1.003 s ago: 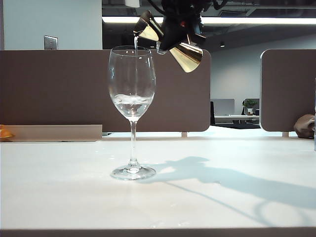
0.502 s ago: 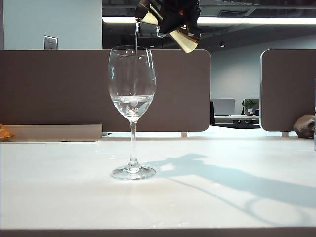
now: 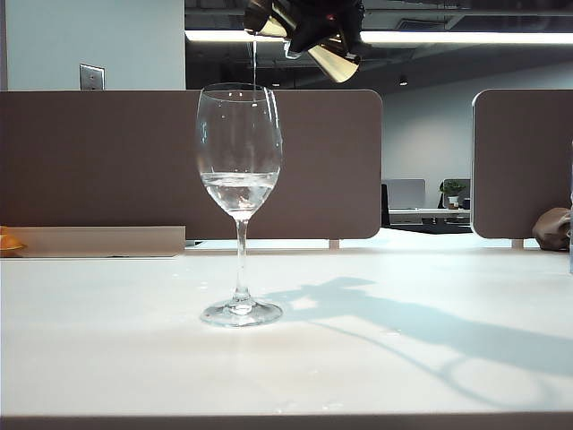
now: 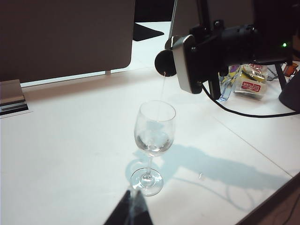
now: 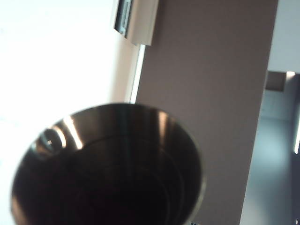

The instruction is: Pick up the jigger and pour the water inside into the glass.

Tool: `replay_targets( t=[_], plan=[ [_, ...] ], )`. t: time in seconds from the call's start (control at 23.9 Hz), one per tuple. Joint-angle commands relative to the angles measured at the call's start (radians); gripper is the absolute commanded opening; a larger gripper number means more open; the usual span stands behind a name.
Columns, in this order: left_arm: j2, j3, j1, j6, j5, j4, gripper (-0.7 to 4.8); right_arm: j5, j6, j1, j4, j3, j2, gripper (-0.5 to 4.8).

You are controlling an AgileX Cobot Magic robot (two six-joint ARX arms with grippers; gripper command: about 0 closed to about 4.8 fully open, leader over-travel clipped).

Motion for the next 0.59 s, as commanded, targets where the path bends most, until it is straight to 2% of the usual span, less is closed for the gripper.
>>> replay_targets(
  t=[0.04, 0.33, 0.59],
  plan=[
    [0.001, 0.004, 0.002, 0.001, 0.004, 0.013, -0.03, -0.024, -0.018, 0.001, 0.011, 0.012, -0.004, -0.01],
    [0.001, 0.004, 0.002, 0.001, 0.004, 0.013, -0.03, -0.026, -0.022, 0.002, 0.018, 0.018, -0.005, -0.01],
    [0.001, 0.004, 0.002, 0.001, 0.004, 0.013, -0.03, -0.021, 0.428, -0.008, 0.097, 0.018, -0.005, -0.01]
  ],
)
